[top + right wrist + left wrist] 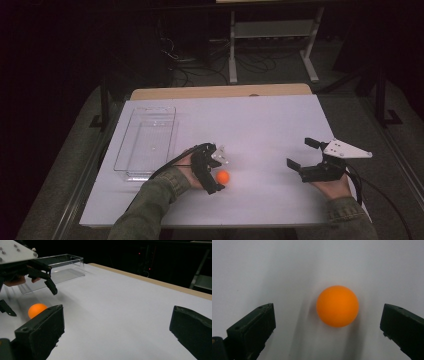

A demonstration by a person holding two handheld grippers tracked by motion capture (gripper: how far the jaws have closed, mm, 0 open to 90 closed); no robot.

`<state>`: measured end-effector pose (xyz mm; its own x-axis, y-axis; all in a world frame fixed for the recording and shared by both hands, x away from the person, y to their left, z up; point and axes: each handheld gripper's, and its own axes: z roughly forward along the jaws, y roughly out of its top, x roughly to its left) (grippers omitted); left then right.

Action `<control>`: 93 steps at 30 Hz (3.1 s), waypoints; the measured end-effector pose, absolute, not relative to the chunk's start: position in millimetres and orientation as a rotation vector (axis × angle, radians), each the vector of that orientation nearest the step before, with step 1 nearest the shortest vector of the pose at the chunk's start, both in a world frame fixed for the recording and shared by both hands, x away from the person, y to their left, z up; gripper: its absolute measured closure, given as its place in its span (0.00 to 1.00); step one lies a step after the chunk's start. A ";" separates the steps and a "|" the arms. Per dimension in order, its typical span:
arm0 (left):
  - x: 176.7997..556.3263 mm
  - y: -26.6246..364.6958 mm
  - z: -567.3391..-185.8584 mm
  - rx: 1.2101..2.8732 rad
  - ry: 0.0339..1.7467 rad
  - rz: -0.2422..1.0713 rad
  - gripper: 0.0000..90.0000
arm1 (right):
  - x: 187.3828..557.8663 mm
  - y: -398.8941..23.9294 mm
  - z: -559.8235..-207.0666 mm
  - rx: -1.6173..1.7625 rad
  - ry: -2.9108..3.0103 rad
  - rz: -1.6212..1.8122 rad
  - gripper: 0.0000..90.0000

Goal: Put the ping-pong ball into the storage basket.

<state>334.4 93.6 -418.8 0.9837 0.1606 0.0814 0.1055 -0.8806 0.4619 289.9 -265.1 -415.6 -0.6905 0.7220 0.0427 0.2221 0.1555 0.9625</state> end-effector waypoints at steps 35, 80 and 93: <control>336.2 92.0 -420.3 2.670 0.097 0.116 0.39 | 289.9 -265.2 -416.3 0.893 2.017 1.545 0.00; 334.8 87.4 -420.3 2.684 0.069 0.099 0.56 | 289.2 -265.4 -416.2 0.896 2.017 1.548 0.00; 333.2 90.1 -411.8 2.681 0.074 0.109 0.56 | 289.4 -266.0 -416.4 0.898 2.014 1.549 0.00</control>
<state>333.2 90.1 -411.8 0.9954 0.0701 0.0651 0.0341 -0.8957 0.4434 289.4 -266.0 -416.4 -0.6907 0.7219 0.0413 0.2254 0.1607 0.9609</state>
